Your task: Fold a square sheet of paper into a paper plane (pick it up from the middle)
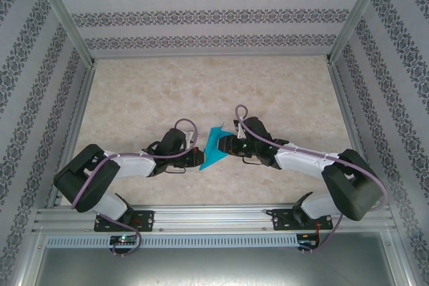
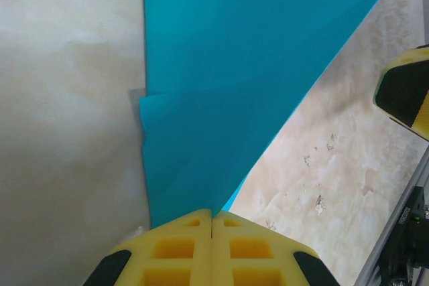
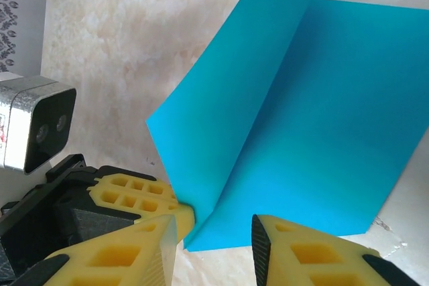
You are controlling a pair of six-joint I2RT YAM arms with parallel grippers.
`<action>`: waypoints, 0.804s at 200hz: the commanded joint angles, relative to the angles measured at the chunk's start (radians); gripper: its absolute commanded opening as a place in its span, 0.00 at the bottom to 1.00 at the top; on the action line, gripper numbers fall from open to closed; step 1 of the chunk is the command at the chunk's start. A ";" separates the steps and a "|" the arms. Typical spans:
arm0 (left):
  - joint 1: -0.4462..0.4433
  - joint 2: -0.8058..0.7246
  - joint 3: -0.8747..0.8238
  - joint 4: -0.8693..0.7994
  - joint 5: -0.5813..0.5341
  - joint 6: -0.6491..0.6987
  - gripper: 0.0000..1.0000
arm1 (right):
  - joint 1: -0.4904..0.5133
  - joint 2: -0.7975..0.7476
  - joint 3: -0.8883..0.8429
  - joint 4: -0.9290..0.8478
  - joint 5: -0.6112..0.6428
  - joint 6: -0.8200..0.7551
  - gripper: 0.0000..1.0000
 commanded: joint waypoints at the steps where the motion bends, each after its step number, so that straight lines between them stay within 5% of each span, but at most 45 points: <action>1: 0.016 0.000 -0.007 0.040 0.032 -0.006 0.00 | 0.010 0.019 0.031 0.015 -0.002 -0.021 0.36; 31: 0.016 0.011 -0.003 0.035 0.032 0.001 0.01 | 0.013 0.048 0.048 0.027 -0.023 -0.020 0.35; 66: 0.017 0.006 0.016 -0.010 0.023 0.042 0.14 | 0.013 0.068 0.038 0.022 0.023 0.019 0.38; 110: -0.003 -0.007 0.043 -0.074 0.034 0.104 0.30 | 0.031 0.120 0.059 0.096 -0.060 0.045 0.43; 161: -0.020 -0.049 0.059 -0.144 0.037 0.153 0.36 | 0.049 0.116 0.046 0.134 -0.054 0.085 0.52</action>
